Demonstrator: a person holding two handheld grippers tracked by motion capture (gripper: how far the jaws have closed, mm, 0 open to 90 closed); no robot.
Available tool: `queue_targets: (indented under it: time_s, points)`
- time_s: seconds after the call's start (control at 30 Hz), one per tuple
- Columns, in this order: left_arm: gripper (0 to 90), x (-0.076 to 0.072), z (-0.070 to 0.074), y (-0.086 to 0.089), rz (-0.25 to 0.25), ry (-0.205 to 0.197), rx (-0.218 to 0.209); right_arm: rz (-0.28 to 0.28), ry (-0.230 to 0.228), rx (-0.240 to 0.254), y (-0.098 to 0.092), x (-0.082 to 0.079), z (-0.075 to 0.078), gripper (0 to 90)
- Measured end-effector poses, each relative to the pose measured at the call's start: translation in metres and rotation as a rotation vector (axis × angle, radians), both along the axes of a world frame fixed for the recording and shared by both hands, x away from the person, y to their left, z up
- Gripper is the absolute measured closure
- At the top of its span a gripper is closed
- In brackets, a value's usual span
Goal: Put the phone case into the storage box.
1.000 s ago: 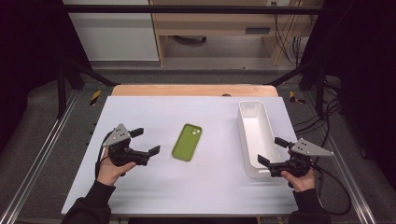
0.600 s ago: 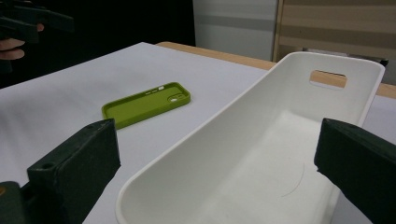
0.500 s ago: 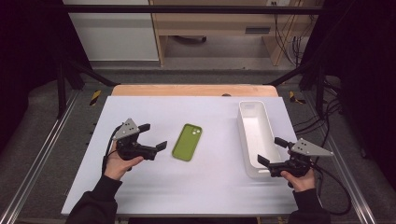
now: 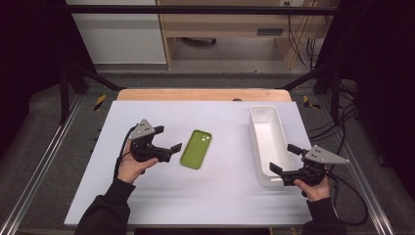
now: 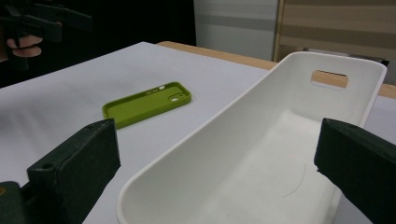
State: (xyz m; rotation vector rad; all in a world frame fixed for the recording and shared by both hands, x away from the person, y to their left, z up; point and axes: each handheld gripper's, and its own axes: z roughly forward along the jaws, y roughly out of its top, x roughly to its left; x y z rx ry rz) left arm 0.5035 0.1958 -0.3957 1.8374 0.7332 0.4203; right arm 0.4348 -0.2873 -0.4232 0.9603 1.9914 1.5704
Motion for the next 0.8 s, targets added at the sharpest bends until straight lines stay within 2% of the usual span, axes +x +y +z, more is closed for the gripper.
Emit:
queue_targets:
  time_s: [0.33, 0.57, 0.8]
  points:
    - [2.5, 0.013, -0.002, -0.011, 0.008, 0.017, 0.001, 0.0, 0.001, -0.001, 0.0, 0.0, 0.0, 0.6]
    - [2.5, 0.021, -0.004, -0.017, 0.02, 0.029, 0.02, 0.0, 0.004, -0.003, 0.001, 0.0, 0.0, 0.6]
    - [2.5, 0.028, -0.008, -0.023, 0.022, 0.038, 0.016, 0.002, 0.003, -0.002, 0.0, 0.0, 0.0, 0.6]
